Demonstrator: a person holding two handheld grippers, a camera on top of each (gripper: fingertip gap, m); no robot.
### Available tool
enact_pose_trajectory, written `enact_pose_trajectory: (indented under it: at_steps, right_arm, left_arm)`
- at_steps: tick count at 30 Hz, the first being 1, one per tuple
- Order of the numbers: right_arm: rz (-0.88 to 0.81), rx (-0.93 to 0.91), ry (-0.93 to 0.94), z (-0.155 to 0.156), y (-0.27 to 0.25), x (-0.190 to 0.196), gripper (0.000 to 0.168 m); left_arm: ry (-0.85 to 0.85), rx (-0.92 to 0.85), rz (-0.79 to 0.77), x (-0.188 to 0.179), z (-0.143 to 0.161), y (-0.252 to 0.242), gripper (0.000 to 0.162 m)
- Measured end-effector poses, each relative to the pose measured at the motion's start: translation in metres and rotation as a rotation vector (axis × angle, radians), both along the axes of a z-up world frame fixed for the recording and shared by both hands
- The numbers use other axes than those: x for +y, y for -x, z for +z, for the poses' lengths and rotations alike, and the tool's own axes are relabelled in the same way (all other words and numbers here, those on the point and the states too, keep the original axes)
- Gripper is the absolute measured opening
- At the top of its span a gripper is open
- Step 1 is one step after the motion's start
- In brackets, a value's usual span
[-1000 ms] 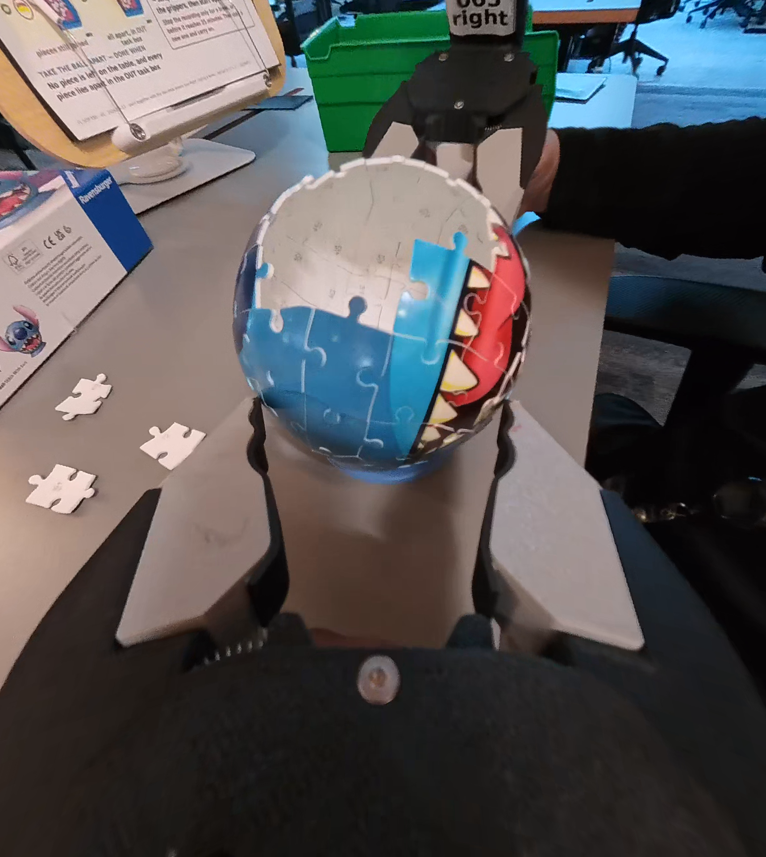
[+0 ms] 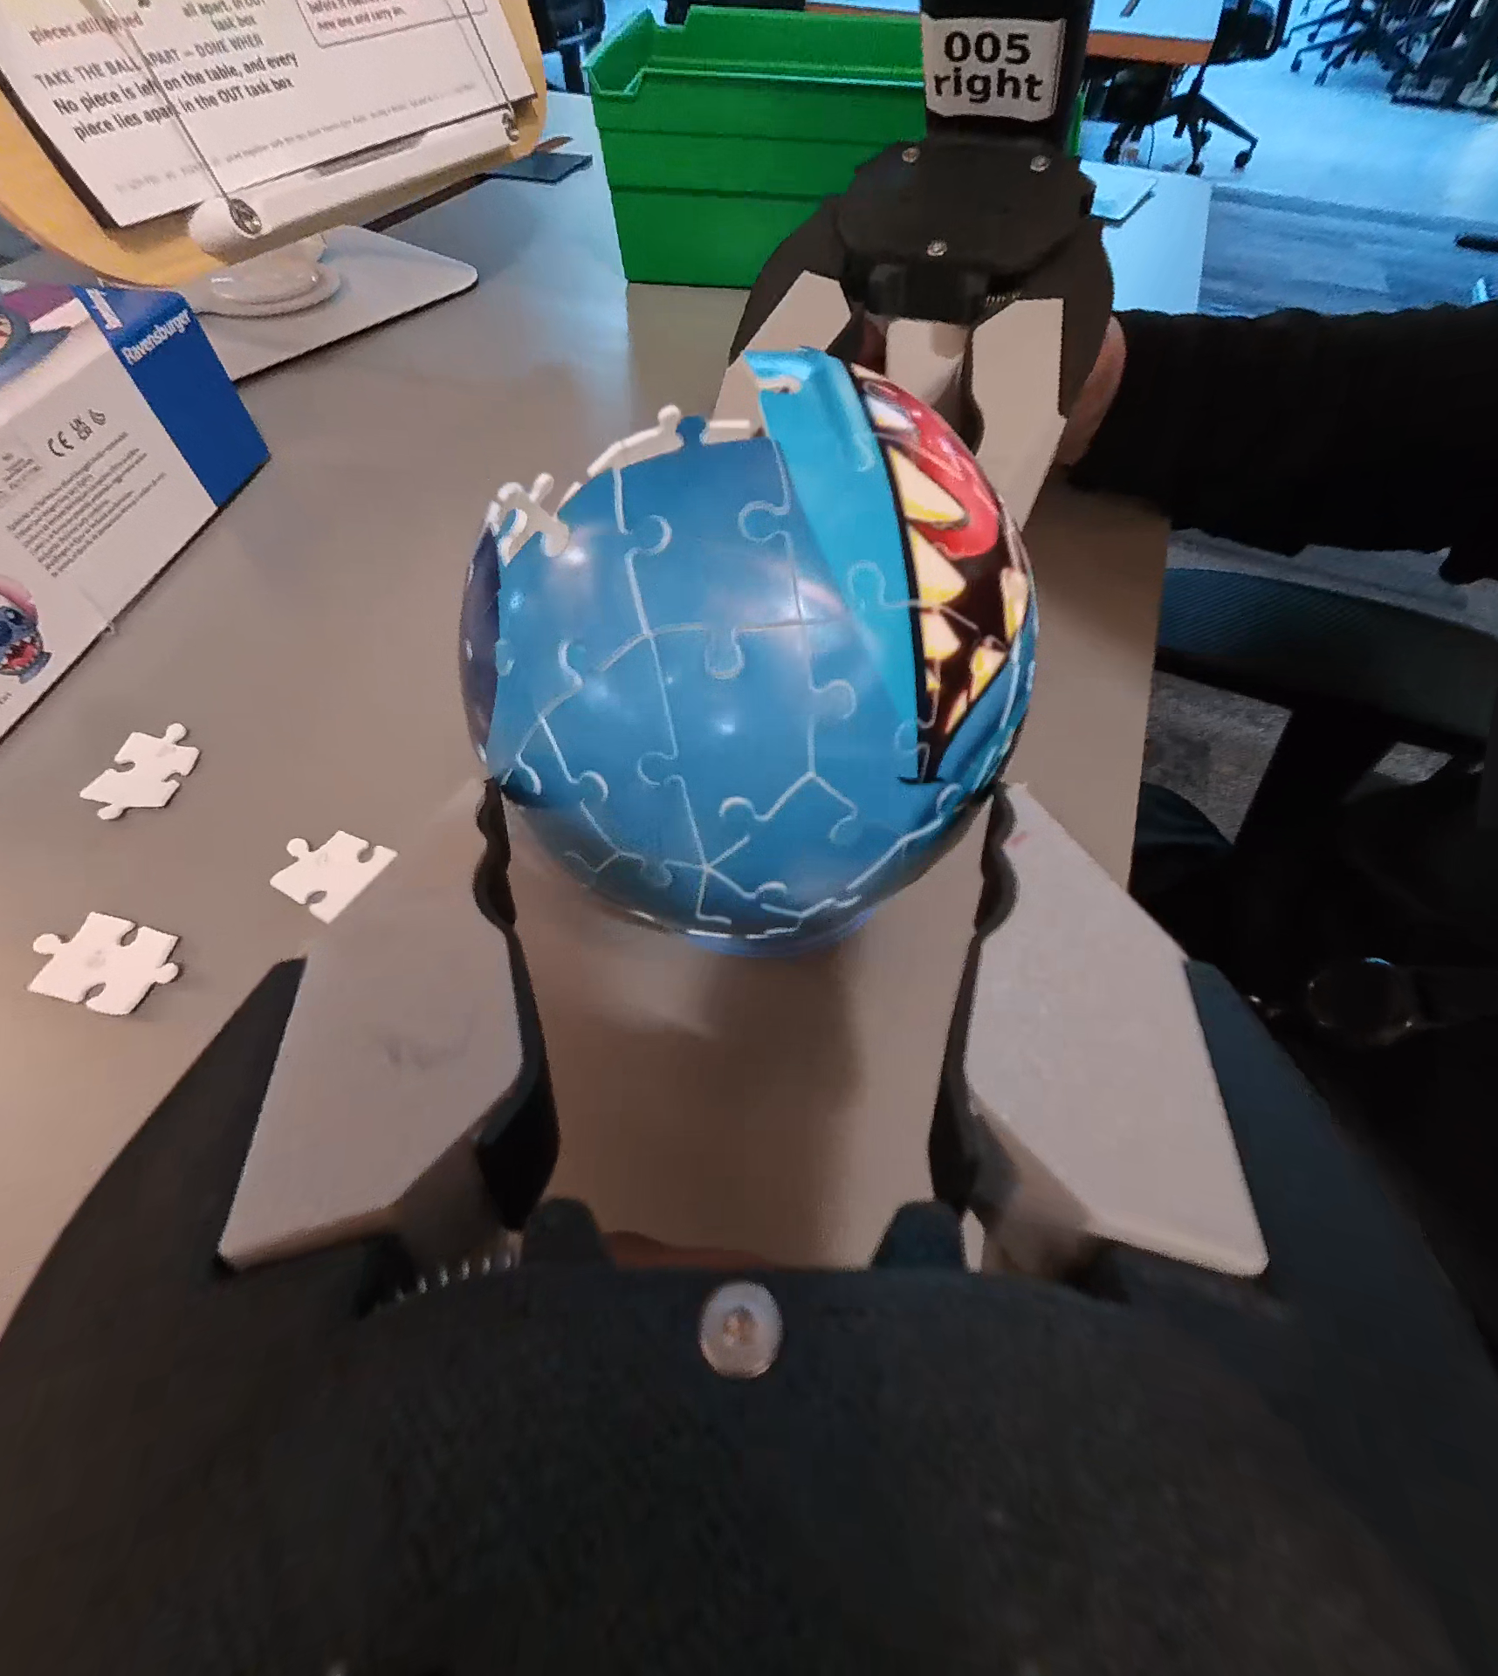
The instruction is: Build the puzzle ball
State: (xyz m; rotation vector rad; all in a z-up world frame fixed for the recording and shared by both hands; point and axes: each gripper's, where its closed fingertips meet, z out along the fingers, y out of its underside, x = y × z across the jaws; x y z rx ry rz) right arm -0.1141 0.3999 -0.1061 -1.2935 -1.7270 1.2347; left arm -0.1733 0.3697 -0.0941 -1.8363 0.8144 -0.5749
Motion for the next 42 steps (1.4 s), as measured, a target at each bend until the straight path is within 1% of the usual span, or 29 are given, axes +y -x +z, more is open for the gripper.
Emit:
enact_pose_trajectory:
  at_steps: [6,16,19,21,22,24,27,31,35,37,39,40,41,42]
  right_arm:
    - [0.005,0.007,-0.013,0.000,-0.001,-0.001,0.082]
    - [0.008,0.015,-0.014,0.001,-0.005,0.000,0.082]
    - [-0.016,0.018,-0.035,0.002,-0.012,0.007,0.082]
    - [-0.065,0.012,-0.075,0.002,-0.023,0.021,0.081]
    - [-0.097,0.012,-0.099,0.003,-0.031,0.030,0.077]
    - [-0.156,0.012,-0.118,0.004,-0.048,0.047,0.058]
    - [-0.246,-0.091,-0.167,-0.013,-0.070,0.070,0.059]
    - [-0.342,-0.228,-0.213,-0.038,-0.073,0.090,0.042]
    - [-0.345,-0.286,-0.203,-0.046,-0.062,0.104,0.044]
    - [-0.311,-0.347,-0.154,-0.055,-0.060,0.103,0.045]
    - [-0.281,-0.370,-0.102,-0.058,-0.056,0.100,0.042]
    - [-0.274,-0.372,-0.090,-0.058,-0.055,0.099,0.036]
    - [-0.272,-0.373,-0.090,-0.058,-0.054,0.099,0.025]
    - [-0.264,-0.371,-0.093,-0.058,-0.053,0.098,0.021]
  left_arm:
    - [-0.005,0.002,-0.003,-0.002,-0.003,-0.002,0.102]
    - [-0.013,0.024,0.002,-0.002,-0.006,-0.005,0.102]
    - [-0.026,0.029,-0.002,-0.005,-0.007,-0.005,0.102]
    - [-0.031,0.034,-0.014,-0.008,-0.006,-0.003,0.101]
    - [-0.037,0.036,-0.016,-0.009,-0.006,0.000,0.100]
    - [-0.044,0.038,-0.018,-0.012,-0.005,0.006,0.100]
    - [-0.044,0.061,-0.013,-0.014,-0.008,0.019,0.100]
    - [-0.035,0.059,-0.009,-0.013,-0.010,0.031,0.099]
    - [-0.031,0.011,-0.005,-0.007,-0.001,0.038,0.096]
    - [-0.028,0.007,0.007,-0.004,0.002,0.043,0.095]
    - [-0.030,0.019,0.016,-0.003,0.003,0.047,0.093]
    - [-0.031,0.027,0.021,-0.003,0.003,0.049,0.092]
    - [-0.029,0.032,0.022,-0.003,0.003,0.050,0.092]
    - [-0.027,0.036,0.019,-0.003,0.004,0.050,0.092]
